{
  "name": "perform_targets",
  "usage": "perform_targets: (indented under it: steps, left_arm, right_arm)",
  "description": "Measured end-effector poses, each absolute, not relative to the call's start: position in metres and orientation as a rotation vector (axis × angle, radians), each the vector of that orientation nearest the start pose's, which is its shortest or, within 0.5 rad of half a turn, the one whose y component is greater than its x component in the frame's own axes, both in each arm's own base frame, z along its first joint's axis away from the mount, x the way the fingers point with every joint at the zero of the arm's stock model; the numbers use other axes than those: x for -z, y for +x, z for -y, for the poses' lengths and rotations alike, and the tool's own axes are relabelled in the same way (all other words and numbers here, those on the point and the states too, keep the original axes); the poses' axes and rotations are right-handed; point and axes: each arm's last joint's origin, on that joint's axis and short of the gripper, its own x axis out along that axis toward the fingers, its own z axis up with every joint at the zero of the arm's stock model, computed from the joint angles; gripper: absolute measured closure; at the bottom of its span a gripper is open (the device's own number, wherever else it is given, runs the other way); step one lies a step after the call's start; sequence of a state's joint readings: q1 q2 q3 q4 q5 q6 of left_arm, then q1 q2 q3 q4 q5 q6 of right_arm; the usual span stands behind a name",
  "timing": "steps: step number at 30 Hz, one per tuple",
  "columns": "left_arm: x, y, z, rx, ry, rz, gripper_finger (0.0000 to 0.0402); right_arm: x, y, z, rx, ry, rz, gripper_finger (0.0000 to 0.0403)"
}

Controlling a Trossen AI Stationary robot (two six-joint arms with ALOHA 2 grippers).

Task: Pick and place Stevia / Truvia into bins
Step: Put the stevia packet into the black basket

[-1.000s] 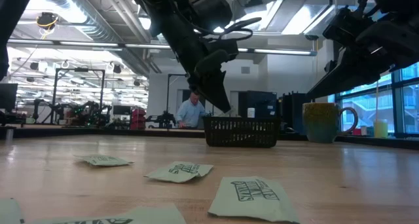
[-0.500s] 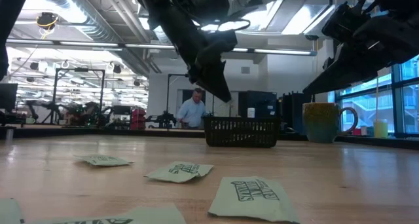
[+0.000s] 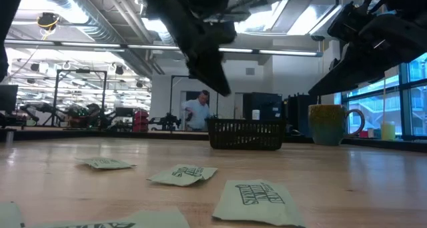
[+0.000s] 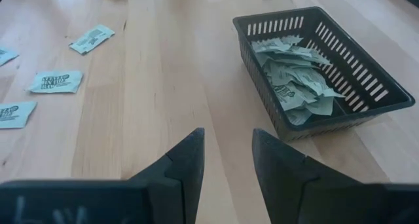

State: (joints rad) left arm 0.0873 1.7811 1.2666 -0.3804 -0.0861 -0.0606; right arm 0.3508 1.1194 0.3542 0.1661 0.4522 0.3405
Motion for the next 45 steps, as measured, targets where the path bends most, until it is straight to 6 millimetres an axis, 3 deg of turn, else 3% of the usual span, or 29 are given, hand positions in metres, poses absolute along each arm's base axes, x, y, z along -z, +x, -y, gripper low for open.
perform_targets:
  steps: [7,12,21,29,36,39,45]
  left_arm:
    - [-0.241,0.336,-0.003,-0.186,-0.128,-1.105,0.0344]
    - [-0.241,0.312,0.035,-0.252,-0.239,-1.271,0.035]
    - [-0.237,0.266,0.093,-0.611,-0.375,-1.48,0.0326]
    - [-0.235,0.244,0.137,-0.852,-0.588,-1.374,0.0314]
    - [-0.219,0.232,0.17,-0.969,-0.688,-1.421,0.0326]
    - [-0.213,0.229,0.175,-1.015,-0.703,-1.492,0.0329]
    - [-0.208,0.231,0.175,-1.089,-0.75,-1.467,0.0333]
  right_arm:
    - [-0.162,0.193,-0.057,0.187,0.098,-0.525,0.0272]
    - [-0.162,0.193,-0.057,0.186,0.096,-0.525,0.0272]
    - [-0.162,0.193,-0.057,0.186,0.101,-0.52,0.0272]
    - [-0.162,0.193,-0.057,0.183,0.101,-0.522,0.0272]
    - [-0.161,0.192,-0.057,0.181,0.093,-0.534,0.0272]
    - [-0.161,0.192,-0.057,0.181,0.091,-0.535,0.0272]
    - [-0.161,0.192,-0.057,0.182,0.09,-0.542,0.0272]
